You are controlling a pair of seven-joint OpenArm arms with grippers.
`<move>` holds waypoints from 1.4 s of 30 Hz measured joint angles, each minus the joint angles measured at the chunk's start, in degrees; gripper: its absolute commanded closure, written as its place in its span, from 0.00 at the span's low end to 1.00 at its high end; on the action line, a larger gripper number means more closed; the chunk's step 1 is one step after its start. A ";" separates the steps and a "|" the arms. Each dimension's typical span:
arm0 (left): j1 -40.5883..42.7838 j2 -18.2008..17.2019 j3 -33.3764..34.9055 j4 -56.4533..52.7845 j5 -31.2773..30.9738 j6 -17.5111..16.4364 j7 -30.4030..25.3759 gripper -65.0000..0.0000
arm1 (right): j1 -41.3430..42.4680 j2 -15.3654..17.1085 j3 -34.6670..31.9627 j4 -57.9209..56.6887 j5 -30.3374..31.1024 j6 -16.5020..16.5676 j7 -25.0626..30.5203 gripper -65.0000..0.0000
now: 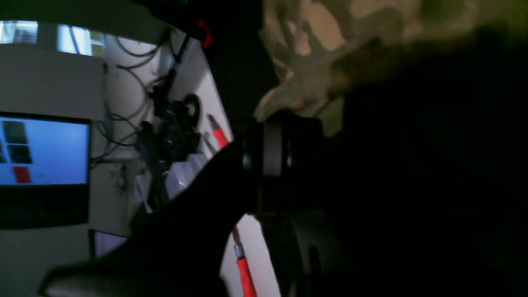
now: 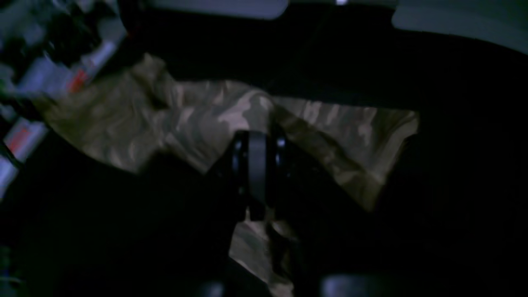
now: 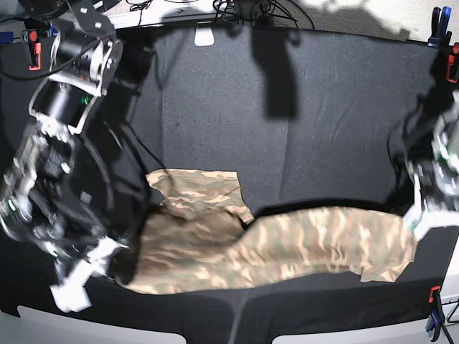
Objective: Layout the t-shirt on the table in an organized manner, then fold the t-shirt properly
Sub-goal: 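Lay the lifted shirt down flat, stretching it between both grippers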
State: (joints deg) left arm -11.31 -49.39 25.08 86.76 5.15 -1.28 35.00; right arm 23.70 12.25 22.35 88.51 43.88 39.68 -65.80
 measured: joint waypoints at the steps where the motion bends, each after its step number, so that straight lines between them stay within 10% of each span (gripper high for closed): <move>1: 1.25 0.00 0.00 0.00 0.61 -0.02 0.17 1.00 | -0.96 0.00 0.74 0.02 0.83 0.00 0.04 1.00; 25: 25.66 0.79 0.00 0.66 24.92 10.27 5.55 1.00 | -23.87 -0.22 10.16 0.04 5.86 0.00 -0.42 1.00; 42: 27.89 0.31 -0.02 17.05 22.77 12.68 12.22 1.00 | -30.42 1.90 17.81 0.13 3.67 0.00 0.35 1.00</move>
State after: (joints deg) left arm 16.58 -49.08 25.06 103.81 27.92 11.40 47.22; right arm -6.72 14.15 40.16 88.64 47.55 39.68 -65.45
